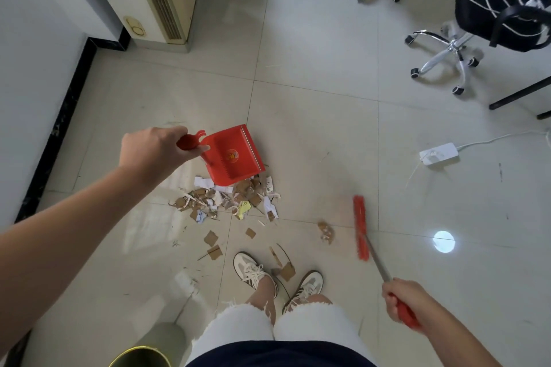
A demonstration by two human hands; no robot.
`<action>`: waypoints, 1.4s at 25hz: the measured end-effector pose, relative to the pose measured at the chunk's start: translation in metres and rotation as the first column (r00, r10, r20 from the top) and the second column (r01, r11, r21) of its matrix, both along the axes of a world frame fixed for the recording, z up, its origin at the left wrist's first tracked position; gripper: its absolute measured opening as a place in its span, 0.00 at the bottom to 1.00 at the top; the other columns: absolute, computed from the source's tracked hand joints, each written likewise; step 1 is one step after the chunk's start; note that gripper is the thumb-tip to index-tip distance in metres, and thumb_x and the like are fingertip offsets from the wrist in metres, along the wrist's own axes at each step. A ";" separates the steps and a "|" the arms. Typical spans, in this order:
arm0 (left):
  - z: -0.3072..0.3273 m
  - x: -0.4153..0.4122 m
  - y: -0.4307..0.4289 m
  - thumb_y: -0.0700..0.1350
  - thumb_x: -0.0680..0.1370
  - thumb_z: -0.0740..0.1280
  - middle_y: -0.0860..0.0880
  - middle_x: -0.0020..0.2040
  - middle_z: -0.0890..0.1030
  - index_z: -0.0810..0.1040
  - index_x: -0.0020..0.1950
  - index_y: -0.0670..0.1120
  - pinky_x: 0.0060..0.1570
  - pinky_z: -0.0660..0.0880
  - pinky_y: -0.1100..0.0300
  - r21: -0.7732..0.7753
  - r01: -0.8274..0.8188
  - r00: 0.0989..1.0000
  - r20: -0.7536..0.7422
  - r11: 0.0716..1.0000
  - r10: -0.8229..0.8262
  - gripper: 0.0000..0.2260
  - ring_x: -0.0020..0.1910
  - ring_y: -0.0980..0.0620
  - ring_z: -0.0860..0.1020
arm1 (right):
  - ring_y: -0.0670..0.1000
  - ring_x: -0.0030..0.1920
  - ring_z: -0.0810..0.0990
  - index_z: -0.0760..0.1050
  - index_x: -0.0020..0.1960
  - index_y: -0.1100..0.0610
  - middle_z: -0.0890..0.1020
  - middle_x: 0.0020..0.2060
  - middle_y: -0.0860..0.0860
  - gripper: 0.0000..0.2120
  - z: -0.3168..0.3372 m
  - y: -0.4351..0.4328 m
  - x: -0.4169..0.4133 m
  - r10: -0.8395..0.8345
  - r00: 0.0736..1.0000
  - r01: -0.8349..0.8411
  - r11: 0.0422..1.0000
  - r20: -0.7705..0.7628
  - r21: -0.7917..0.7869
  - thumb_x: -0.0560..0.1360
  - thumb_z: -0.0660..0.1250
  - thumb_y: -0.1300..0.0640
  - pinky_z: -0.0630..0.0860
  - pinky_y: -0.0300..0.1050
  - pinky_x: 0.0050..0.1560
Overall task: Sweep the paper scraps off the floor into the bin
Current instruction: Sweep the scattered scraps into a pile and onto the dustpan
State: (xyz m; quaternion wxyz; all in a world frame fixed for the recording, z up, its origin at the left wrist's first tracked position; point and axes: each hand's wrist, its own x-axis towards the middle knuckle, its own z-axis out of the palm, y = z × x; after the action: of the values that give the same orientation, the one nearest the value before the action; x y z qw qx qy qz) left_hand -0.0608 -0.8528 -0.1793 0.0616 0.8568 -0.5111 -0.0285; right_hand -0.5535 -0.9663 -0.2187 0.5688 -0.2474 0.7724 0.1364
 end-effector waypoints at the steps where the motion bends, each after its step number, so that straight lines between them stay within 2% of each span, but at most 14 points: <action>1: -0.001 -0.001 0.000 0.63 0.71 0.70 0.53 0.21 0.63 0.71 0.29 0.45 0.25 0.62 0.65 0.008 -0.001 1.000 0.004 1.000 0.001 0.24 0.21 0.46 0.68 | 0.46 0.15 0.64 0.65 0.35 0.60 0.67 0.18 0.53 0.11 -0.011 -0.001 0.001 -0.093 0.995 0.092 0.995 0.025 0.047 0.72 0.55 0.72 0.64 0.32 0.17; 4: -0.003 -0.004 0.002 0.64 0.71 0.70 0.51 0.21 0.65 0.71 0.30 0.45 0.25 0.63 0.65 0.025 -0.005 1.000 -0.007 1.000 0.005 0.24 0.21 0.46 0.69 | 0.44 0.14 0.65 0.62 0.34 0.57 0.66 0.16 0.50 0.14 -0.039 0.000 0.027 -0.375 0.918 0.350 0.919 0.130 0.182 0.74 0.52 0.70 0.66 0.32 0.14; 6: -0.004 -0.006 0.004 0.63 0.71 0.70 0.52 0.21 0.65 0.71 0.30 0.46 0.25 0.60 0.67 0.031 0.007 1.000 -0.016 1.000 -0.006 0.23 0.21 0.47 0.68 | 0.44 0.14 0.65 0.62 0.33 0.57 0.66 0.16 0.49 0.14 -0.049 0.008 0.061 -0.453 0.867 0.409 0.885 0.208 0.220 0.75 0.52 0.70 0.65 0.31 0.14; 9: -0.004 -0.007 0.005 0.63 0.72 0.69 0.52 0.20 0.66 0.71 0.30 0.46 0.25 0.60 0.67 0.047 0.014 1.000 -0.018 0.999 -0.013 0.23 0.20 0.48 0.68 | 0.44 0.14 0.65 0.63 0.35 0.59 0.67 0.17 0.50 0.13 -0.053 0.021 0.110 -0.381 0.886 0.336 0.920 0.265 0.199 0.74 0.54 0.72 0.65 0.32 0.14; 12: -0.005 -0.004 0.005 0.64 0.72 0.67 0.51 0.21 0.67 0.72 0.30 0.46 0.24 0.64 0.65 0.058 0.006 1.000 -0.012 0.998 -0.005 0.23 0.20 0.48 0.69 | 0.44 0.16 0.66 0.65 0.36 0.60 0.68 0.24 0.51 0.11 -0.045 0.023 0.147 -0.294 0.908 0.237 0.948 0.299 0.213 0.73 0.56 0.72 0.64 0.33 0.15; 14: -0.004 -0.001 0.003 0.64 0.72 0.68 0.51 0.21 0.67 0.71 0.30 0.46 0.24 0.63 0.66 0.044 -0.004 1.000 -0.006 0.999 0.004 0.23 0.20 0.47 0.69 | 0.43 0.17 0.67 0.66 0.35 0.60 0.69 0.26 0.51 0.10 -0.035 0.025 0.169 -0.263 0.905 0.179 0.949 0.334 0.261 0.73 0.57 0.71 0.64 0.33 0.15; 18: 0.002 0.007 0.003 0.64 0.72 0.68 0.50 0.20 0.67 0.71 0.30 0.46 0.24 0.64 0.65 0.043 -0.021 1.000 0.023 0.999 0.020 0.23 0.20 0.47 0.70 | 0.41 0.15 0.66 0.65 0.34 0.59 0.69 0.21 0.49 0.12 -0.021 0.012 0.183 -0.320 0.867 0.173 0.913 0.383 0.370 0.75 0.56 0.69 0.63 0.32 0.13; 21: 0.010 0.017 0.010 0.64 0.72 0.67 0.50 0.21 0.68 0.72 0.31 0.47 0.24 0.69 0.61 0.047 -0.047 0.998 0.041 0.998 0.045 0.23 0.21 0.47 0.70 | 0.41 0.15 0.65 0.64 0.33 0.58 0.67 0.21 0.49 0.14 0.007 -0.012 0.170 -0.316 0.856 0.181 0.924 0.408 0.336 0.75 0.57 0.69 0.62 0.32 0.13; 25: 0.019 0.018 0.013 0.63 0.72 0.68 0.49 0.20 0.68 0.71 0.30 0.46 0.25 0.67 0.63 0.004 -0.148 0.988 0.055 0.989 0.147 0.23 0.20 0.46 0.70 | 0.42 0.16 0.64 0.64 0.34 0.58 0.66 0.23 0.50 0.13 0.053 -0.054 0.130 -0.133 0.915 0.085 0.987 0.380 0.140 0.75 0.58 0.71 0.59 0.31 0.14; 27: 0.022 0.013 0.013 0.66 0.72 0.64 0.49 0.21 0.69 0.72 0.31 0.46 0.25 0.70 0.61 0.011 -0.171 0.984 0.056 0.985 0.170 0.24 0.20 0.47 0.70 | 0.43 0.16 0.64 0.67 0.38 0.58 0.67 0.23 0.51 0.11 0.060 -0.085 0.110 0.064 0.951 -0.063 0.998 0.303 -0.014 0.73 0.59 0.72 0.59 0.30 0.16; 30: 0.027 0.002 0.012 0.68 0.73 0.63 0.49 0.21 0.70 0.72 0.32 0.47 0.24 0.71 0.59 0.020 -0.219 0.974 0.061 0.975 0.218 0.25 0.21 0.47 0.70 | 0.47 0.15 0.64 0.68 0.40 0.60 0.66 0.22 0.54 0.10 0.038 -0.139 0.096 0.334 0.936 -0.310 0.932 0.110 -0.189 0.72 0.59 0.73 0.61 0.31 0.18; 32: 0.030 -0.014 0.009 0.70 0.73 0.62 0.49 0.21 0.69 0.72 0.32 0.47 0.24 0.69 0.61 0.014 -0.257 0.965 0.068 0.966 0.255 0.26 0.21 0.47 0.69 | 0.49 0.15 0.64 0.67 0.36 0.62 0.67 0.21 0.56 0.09 0.010 -0.175 0.098 0.445 0.895 -0.433 0.872 0.003 -0.228 0.71 0.58 0.74 0.63 0.32 0.18; 35: 0.032 -0.047 0.000 0.70 0.73 0.61 0.48 0.21 0.68 0.70 0.31 0.46 0.24 0.68 0.61 -0.002 -0.376 0.925 0.052 0.927 0.375 0.28 0.21 0.45 0.69 | 0.48 0.09 0.63 0.65 0.29 0.64 0.67 0.14 0.55 0.14 -0.031 -0.233 0.107 0.489 0.869 -0.495 0.847 -0.080 -0.192 0.72 0.55 0.74 0.65 0.31 0.16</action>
State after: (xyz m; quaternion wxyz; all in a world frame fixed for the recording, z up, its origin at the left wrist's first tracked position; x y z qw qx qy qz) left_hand -0.1080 -0.8528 -0.1474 0.0494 0.9395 -0.3390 0.0038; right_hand -0.4467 -1.1992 -0.2495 0.4754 -0.4926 0.7010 0.1999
